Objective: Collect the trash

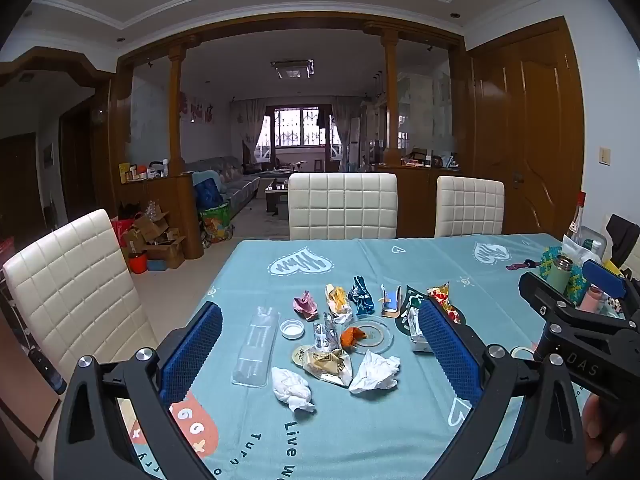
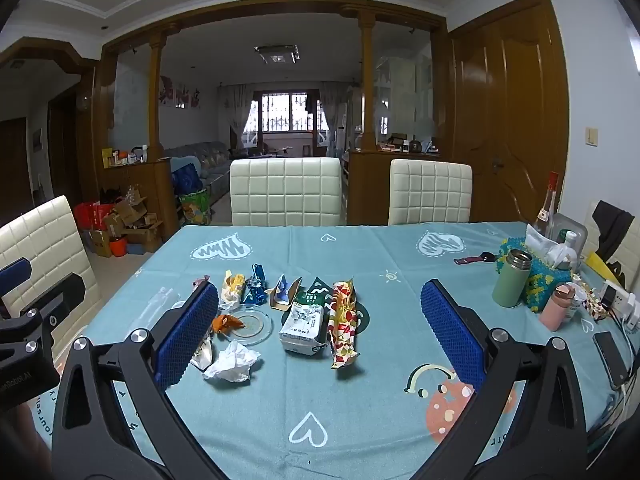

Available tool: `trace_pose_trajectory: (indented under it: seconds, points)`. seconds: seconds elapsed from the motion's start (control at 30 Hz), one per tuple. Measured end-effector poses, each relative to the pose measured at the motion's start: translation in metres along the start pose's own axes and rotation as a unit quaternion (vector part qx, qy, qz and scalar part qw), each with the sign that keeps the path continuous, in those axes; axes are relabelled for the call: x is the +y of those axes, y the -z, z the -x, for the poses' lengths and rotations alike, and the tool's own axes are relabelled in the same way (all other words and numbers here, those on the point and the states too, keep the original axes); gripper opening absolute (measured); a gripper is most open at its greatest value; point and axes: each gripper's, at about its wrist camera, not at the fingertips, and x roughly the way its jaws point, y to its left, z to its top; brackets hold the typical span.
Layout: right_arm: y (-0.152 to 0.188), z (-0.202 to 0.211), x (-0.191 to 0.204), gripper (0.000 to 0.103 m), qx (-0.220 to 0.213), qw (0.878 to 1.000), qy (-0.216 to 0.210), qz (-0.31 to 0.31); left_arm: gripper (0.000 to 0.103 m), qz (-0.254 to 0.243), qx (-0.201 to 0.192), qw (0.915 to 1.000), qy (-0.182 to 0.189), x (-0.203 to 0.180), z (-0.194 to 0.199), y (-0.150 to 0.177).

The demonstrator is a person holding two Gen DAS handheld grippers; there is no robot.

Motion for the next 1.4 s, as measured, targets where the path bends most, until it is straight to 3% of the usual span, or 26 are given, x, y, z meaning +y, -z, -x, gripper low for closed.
trace_pose_trajectory:
  seconds: [1.4]
  points:
    - [0.002,-0.001,0.004,0.100,0.002,1.000,-0.001,0.005,0.096,0.004,0.011,0.9998,0.016,0.003,-0.003,0.000]
